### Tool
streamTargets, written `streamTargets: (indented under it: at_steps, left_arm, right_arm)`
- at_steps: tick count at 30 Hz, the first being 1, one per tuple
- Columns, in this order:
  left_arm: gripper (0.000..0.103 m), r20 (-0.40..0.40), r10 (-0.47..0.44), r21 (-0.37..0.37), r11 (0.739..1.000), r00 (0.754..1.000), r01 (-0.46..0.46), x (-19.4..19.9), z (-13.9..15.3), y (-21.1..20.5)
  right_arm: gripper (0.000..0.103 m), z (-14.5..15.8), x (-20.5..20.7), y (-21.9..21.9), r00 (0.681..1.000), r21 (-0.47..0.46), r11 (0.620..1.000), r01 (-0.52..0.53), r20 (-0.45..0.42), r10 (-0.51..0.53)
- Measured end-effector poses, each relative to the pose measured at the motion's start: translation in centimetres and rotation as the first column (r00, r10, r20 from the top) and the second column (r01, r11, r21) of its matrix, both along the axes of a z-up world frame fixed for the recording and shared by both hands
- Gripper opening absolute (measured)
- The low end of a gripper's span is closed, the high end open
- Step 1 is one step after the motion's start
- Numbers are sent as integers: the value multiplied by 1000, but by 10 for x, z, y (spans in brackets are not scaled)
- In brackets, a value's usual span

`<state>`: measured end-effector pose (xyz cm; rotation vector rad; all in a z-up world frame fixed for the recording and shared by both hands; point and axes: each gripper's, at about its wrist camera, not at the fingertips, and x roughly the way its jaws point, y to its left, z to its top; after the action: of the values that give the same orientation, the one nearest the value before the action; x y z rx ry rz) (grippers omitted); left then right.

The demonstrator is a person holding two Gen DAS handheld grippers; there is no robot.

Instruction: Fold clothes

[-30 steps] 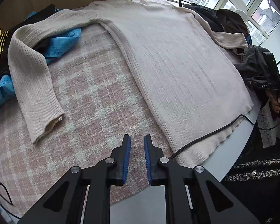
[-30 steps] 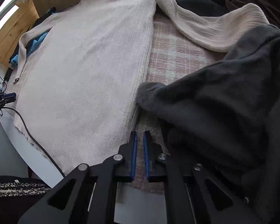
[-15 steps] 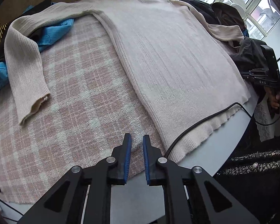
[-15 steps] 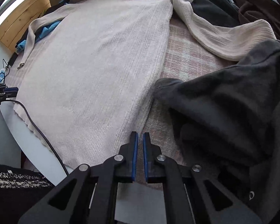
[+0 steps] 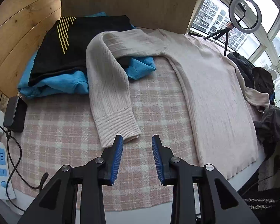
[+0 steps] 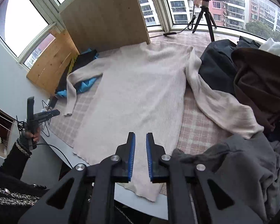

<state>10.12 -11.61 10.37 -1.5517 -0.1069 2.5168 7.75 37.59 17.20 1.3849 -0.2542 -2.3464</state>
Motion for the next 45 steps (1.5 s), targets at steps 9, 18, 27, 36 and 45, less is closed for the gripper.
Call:
streamTargets:
  at_steps: [9,18,27,36,45]
  left_arm:
    - [44,52,142,-32,990,989,-140,-29,-48,-15]
    - [34,20,224,-75,972,974,-222,-23,-62,-34]
    - [5,-207,110,18,994,972,-108,14,25,-20]
    - [5,-324,-337,7,934,884,358,25,94,128]
    - [5,-99,-544,-106,838,833,534,44,15,210]
  right_arm:
    - [39,97,-45,-109,978,12,991,-132,-163,132]
    - [38,52,-113,-214,961,-4,967,-255,-108,253]
    - [39,4,-186,-212,989,-85,986,-141,34,144]
    - [39,-50,-251,-221,971,-184,978,-94,200,131]
    - [40,-96,-286,-254,952,-53,984,-170,250,178]
